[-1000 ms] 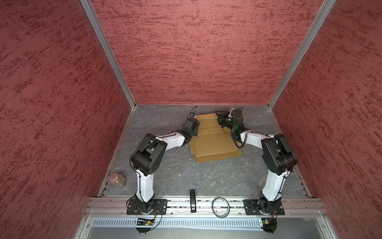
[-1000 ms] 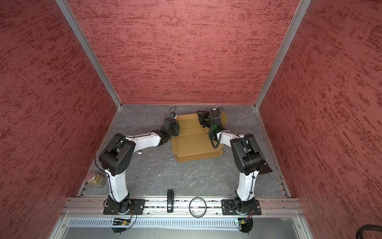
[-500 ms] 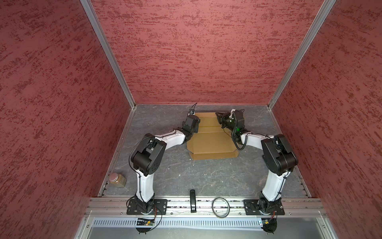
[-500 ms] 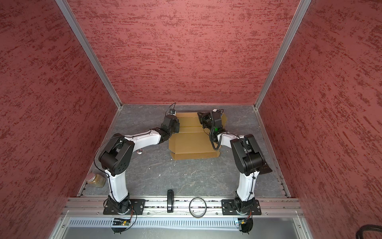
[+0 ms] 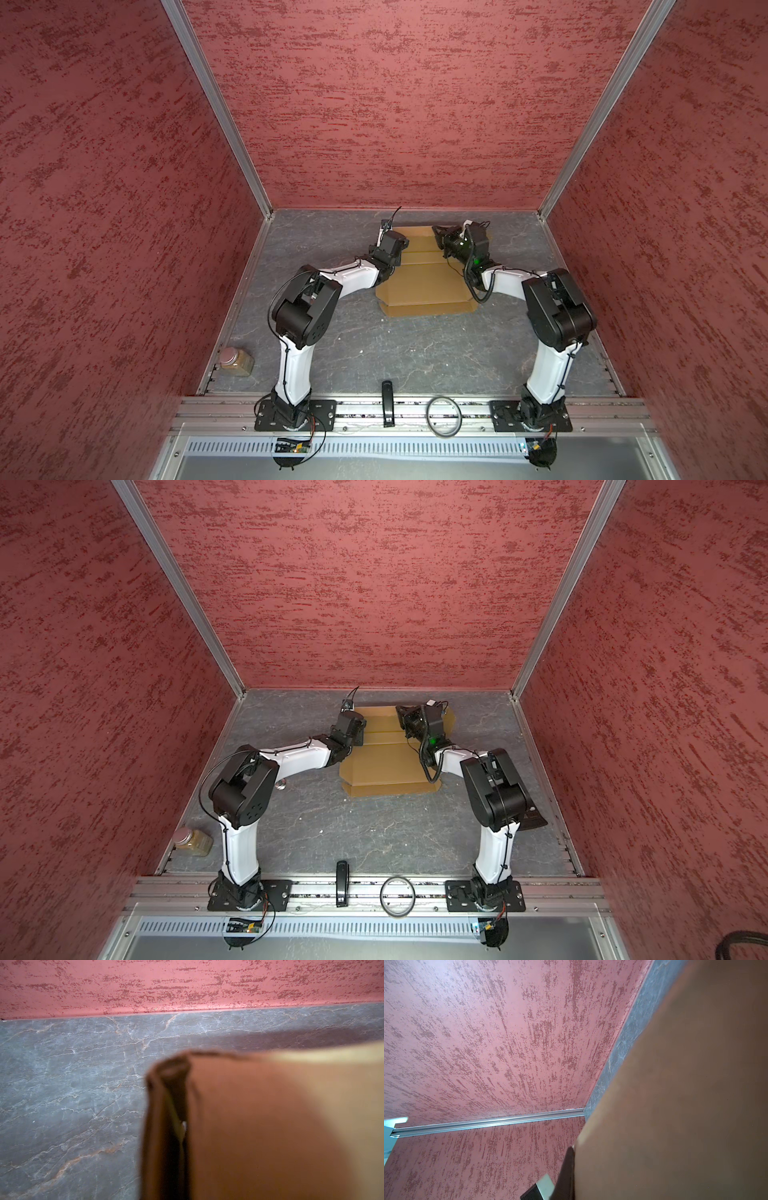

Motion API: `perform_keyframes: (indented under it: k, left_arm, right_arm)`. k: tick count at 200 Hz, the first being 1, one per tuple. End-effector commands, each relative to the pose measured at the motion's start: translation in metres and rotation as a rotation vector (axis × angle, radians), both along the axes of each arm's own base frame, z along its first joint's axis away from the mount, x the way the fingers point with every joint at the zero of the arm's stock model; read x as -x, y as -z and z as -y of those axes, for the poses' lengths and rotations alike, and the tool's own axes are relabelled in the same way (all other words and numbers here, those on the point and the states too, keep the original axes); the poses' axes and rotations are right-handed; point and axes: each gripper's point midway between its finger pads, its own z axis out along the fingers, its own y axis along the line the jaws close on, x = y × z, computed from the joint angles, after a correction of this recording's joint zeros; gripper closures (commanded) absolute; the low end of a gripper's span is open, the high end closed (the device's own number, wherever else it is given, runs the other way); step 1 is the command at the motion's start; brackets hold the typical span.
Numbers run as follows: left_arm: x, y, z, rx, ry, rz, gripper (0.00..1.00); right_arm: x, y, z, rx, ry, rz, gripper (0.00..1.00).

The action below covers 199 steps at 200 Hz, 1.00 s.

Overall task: Assemble paper box
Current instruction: First fold the bottom flaps of a flat cardboard box at the center of the table.

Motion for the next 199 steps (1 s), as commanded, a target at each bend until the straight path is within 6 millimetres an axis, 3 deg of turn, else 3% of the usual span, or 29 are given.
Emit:
perform_keyframes:
  k: [1, 59, 135, 199]
  left_arm:
    - [0.001, 0.012, -0.002, -0.023, -0.022, -0.031, 0.70]
    - [0.007, 0.023, -0.008, -0.016, -0.027, -0.062, 0.61]
    - [0.012, 0.039, -0.016, 0.027, -0.048, -0.103, 0.61]
    - [0.019, 0.033, -0.023, 0.100, -0.067, -0.043, 0.58]
  right_arm:
    - [-0.003, -0.013, -0.002, -0.076, 0.024, 0.012, 0.98]
    - [-0.003, -0.016, 0.000, -0.082, 0.039, 0.011, 0.99]
    - [-0.002, -0.023, -0.002, -0.120, 0.040, 0.003, 1.00]
    - [0.001, -0.041, -0.004, -0.159, 0.056, -0.015, 1.00]
